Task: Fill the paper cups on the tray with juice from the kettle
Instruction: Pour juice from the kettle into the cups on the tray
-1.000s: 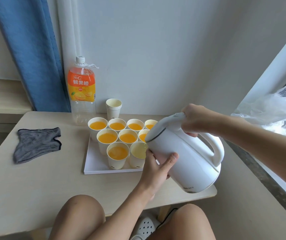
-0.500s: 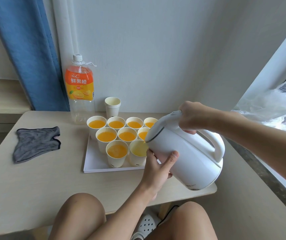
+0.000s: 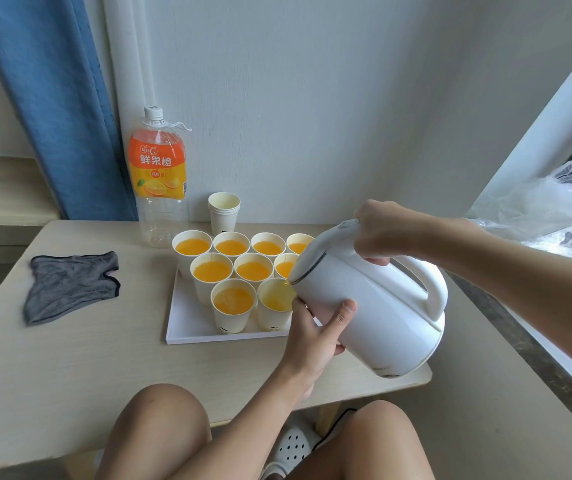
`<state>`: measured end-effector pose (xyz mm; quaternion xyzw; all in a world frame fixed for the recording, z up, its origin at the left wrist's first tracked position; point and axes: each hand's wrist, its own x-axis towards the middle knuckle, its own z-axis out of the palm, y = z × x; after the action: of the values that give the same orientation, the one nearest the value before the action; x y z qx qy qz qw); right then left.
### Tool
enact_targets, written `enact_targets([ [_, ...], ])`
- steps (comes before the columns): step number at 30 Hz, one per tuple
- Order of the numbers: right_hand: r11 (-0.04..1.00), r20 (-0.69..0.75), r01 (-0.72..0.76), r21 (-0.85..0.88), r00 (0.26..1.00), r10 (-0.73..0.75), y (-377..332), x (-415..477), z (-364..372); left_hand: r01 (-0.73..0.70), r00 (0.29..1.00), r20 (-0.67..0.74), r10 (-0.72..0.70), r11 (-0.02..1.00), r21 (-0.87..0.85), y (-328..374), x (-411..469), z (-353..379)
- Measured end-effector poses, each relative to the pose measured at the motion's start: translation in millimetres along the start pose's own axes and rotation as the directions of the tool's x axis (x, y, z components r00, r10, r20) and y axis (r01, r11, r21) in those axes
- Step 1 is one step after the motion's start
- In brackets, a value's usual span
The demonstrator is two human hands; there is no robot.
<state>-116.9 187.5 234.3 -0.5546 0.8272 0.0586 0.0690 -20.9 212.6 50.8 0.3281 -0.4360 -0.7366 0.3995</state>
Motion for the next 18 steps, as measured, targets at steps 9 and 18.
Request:
enact_targets([
  [9, 1.000, -0.003, 0.008, -0.008, 1.000, -0.008, -0.6, 0.5, -0.5, 0.001, 1.000, 0.004, -0.001, 1.000, -0.001, 0.8, 0.2, -0.1],
  [18, 1.000, -0.012, 0.014, -0.012, 1.000, -0.014, 0.1, 1.3, -0.9, 0.002, 1.000, 0.012, -0.002, 1.000, -0.002, -0.3, 2.7, -0.8],
])
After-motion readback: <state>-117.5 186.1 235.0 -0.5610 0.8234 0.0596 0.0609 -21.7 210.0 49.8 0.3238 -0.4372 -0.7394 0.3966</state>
